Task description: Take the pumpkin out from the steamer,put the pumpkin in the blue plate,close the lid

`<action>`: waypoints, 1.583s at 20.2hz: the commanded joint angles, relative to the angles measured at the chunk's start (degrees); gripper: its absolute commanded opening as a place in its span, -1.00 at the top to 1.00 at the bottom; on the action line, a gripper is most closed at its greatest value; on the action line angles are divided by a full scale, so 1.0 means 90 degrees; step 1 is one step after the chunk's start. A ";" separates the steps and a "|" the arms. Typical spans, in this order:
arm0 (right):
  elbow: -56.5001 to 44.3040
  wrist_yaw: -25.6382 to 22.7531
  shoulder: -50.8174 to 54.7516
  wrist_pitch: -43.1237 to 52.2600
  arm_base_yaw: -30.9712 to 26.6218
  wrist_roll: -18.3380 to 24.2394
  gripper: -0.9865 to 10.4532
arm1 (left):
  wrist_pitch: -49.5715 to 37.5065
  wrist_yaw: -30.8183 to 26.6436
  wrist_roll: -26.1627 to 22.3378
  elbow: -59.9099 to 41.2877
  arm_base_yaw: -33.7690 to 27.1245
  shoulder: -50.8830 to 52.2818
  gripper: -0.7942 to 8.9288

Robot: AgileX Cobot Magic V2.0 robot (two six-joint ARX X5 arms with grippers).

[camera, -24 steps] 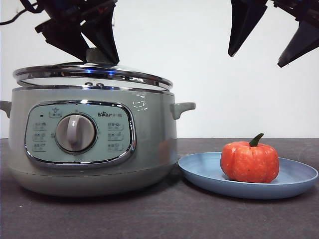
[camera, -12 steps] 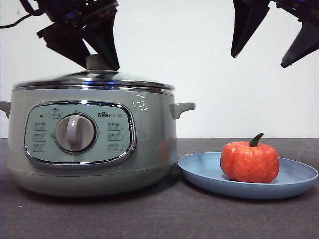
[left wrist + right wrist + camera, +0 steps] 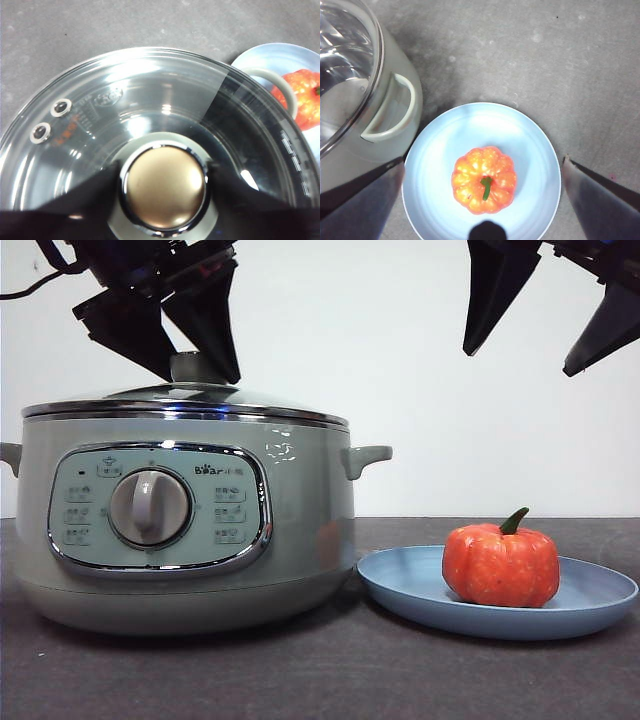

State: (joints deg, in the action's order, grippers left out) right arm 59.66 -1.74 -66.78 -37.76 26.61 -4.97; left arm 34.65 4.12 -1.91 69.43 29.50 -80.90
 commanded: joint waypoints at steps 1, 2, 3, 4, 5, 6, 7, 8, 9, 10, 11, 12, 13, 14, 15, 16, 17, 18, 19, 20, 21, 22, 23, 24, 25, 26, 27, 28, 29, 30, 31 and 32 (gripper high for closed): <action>-0.0061 -0.0024 0.0010 -0.0010 -0.0005 -0.0061 -0.16 | -0.0036 0.0041 0.0041 -0.0078 0.0005 -0.0058 -0.10; -0.0061 -0.0024 0.0012 -0.0010 -0.0005 -0.0061 -0.16 | -0.0034 0.0041 0.0044 -0.0078 0.0005 -0.0041 -0.10; -0.0061 -0.0024 0.0010 -0.0010 -0.0005 -0.0061 -0.16 | -0.0032 0.0041 0.0046 -0.0078 0.0007 -0.0005 -0.09; -0.0061 -0.0024 0.0012 -0.0007 -0.0005 -0.0061 -0.16 | -0.0034 0.0041 0.0046 -0.0075 0.0007 0.0029 -0.06; -0.0061 -0.0024 0.0012 -0.0007 -0.0005 -0.0061 -0.16 | 0.0000 0.0039 0.0046 -0.0075 0.0007 0.0117 -0.06; -0.0061 -0.0022 0.0012 -0.0007 -0.0005 -0.0058 -0.15 | 0.0044 0.0041 0.0049 -0.0075 0.0007 0.0192 -0.06; -0.0061 -0.0017 0.0019 -0.0010 -0.0005 -0.0053 -0.14 | 0.0158 0.0036 0.0049 -0.0075 0.0007 0.0316 -0.06; -0.0061 -0.0015 0.0039 -0.0010 -0.0005 -0.0007 -0.08 | 0.0282 0.0039 0.0051 -0.0075 0.0007 0.0432 -0.01; -0.0061 -0.0015 0.0080 -0.0010 -0.0005 0.0066 0.08 | 0.0481 0.0039 0.0046 -0.0075 0.0007 0.0607 0.23; -0.0061 -0.0012 0.0146 0.0002 -0.0005 0.0143 0.27 | 0.0639 0.0036 0.0041 -0.0075 0.0007 0.0784 0.54; -0.0061 -0.0012 0.0221 0.0058 -0.0002 0.0296 0.50 | 0.0704 0.0034 0.0034 -0.0075 0.0007 0.0988 0.89; -0.0061 -0.0012 0.0313 0.0148 -0.0002 0.0442 0.72 | 0.0695 0.0022 0.0034 -0.0075 0.0007 0.1212 0.85; -0.0061 -0.0012 0.0423 0.0245 -0.0002 0.0551 0.87 | 0.0656 -0.0061 0.0019 -0.0078 0.0007 0.1440 0.85; -0.0066 -0.0015 0.0546 0.0347 0.0002 0.0568 0.86 | 0.0629 -0.0265 0.0015 -0.0083 0.0007 0.1659 0.85; -0.0068 -0.0017 0.0685 0.0447 0.0002 0.0568 0.86 | 0.0631 -0.0512 -0.0010 -0.0092 0.0010 0.1865 0.85; -0.0095 -0.0017 0.0857 0.0600 0.0002 0.0568 0.86 | 0.0629 -0.0707 -0.0107 -0.0119 0.0007 0.2079 0.85; -0.0165 -0.0015 0.1039 0.0797 0.0002 0.0600 0.86 | 0.0583 -0.0797 -0.0216 -0.0194 0.0010 0.2283 0.85; -0.0335 -0.0015 0.1307 0.1129 0.0010 0.0714 0.86 | 0.0413 -0.0801 -0.0294 -0.0376 0.0007 0.2582 0.85; -0.0534 -0.0012 0.1562 0.1445 0.0010 0.0772 0.86 | 0.0231 -0.0801 -0.0294 -0.0583 0.0007 0.2868 0.85; -0.0799 -0.0012 0.1858 0.1773 0.0010 0.0782 0.86 | -0.0019 -0.0801 -0.0294 -0.0889 0.0007 0.3232 0.85; -0.1005 -0.0012 0.2069 0.1965 0.0010 0.0780 0.86 | -0.0158 -0.0814 -0.0294 -0.1127 0.0007 0.3517 0.85; -0.1336 -0.0017 0.2380 0.2178 0.0010 0.0780 0.86 | -0.0340 -0.0865 -0.0291 -0.1513 0.0007 0.3939 0.85; -0.1603 -0.0017 0.2618 0.2312 0.0010 0.0780 0.86 | -0.0425 -0.0952 -0.0284 -0.1814 0.0007 0.4255 0.85; -0.1953 -0.0012 0.2922 0.2506 0.0010 0.0777 0.86 | -0.0474 -0.0984 -0.0287 -0.2186 0.0007 0.4639 0.85; -0.2246 0.0036 0.3186 0.2688 0.0012 0.0772 0.86 | -0.0500 -0.0981 -0.0272 -0.2489 0.0007 0.4962 0.85; -0.2535 0.0112 0.3480 0.2914 0.0041 0.0772 0.86 | -0.0566 -0.0967 -0.0243 -0.2817 0.0007 0.5299 0.85; -0.2691 0.0192 0.3657 0.3031 0.0058 0.0775 0.86 | -0.0585 -0.0959 -0.0240 -0.3004 0.0007 0.5503 0.85; -0.2790 0.0226 0.3767 0.3113 0.0068 0.0758 0.86 | -0.0583 -0.0959 -0.0221 -0.3121 0.0007 0.5637 0.85; -0.2839 0.0226 0.3825 0.3145 0.0075 0.0670 0.86 | -0.0554 -0.0959 -0.0121 -0.3194 0.0007 0.5736 0.85; -0.2837 0.0192 0.3827 0.3150 0.0075 0.0544 0.86 | -0.0483 -0.0954 0.0002 -0.3198 0.0007 0.5770 0.85; -0.2837 0.0138 0.3827 0.3160 0.0075 0.0466 0.86 | -0.0442 -0.0950 0.0117 -0.3198 0.0007 0.5773 0.85; -0.2837 0.0061 0.3827 0.3155 0.0070 0.0442 0.86 | -0.0398 -0.0952 0.0182 -0.3198 0.0007 0.5773 0.84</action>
State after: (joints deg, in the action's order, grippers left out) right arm 34.59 -0.64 -32.21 -9.48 27.20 0.47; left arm 31.24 -4.54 -2.20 40.88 29.50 -28.91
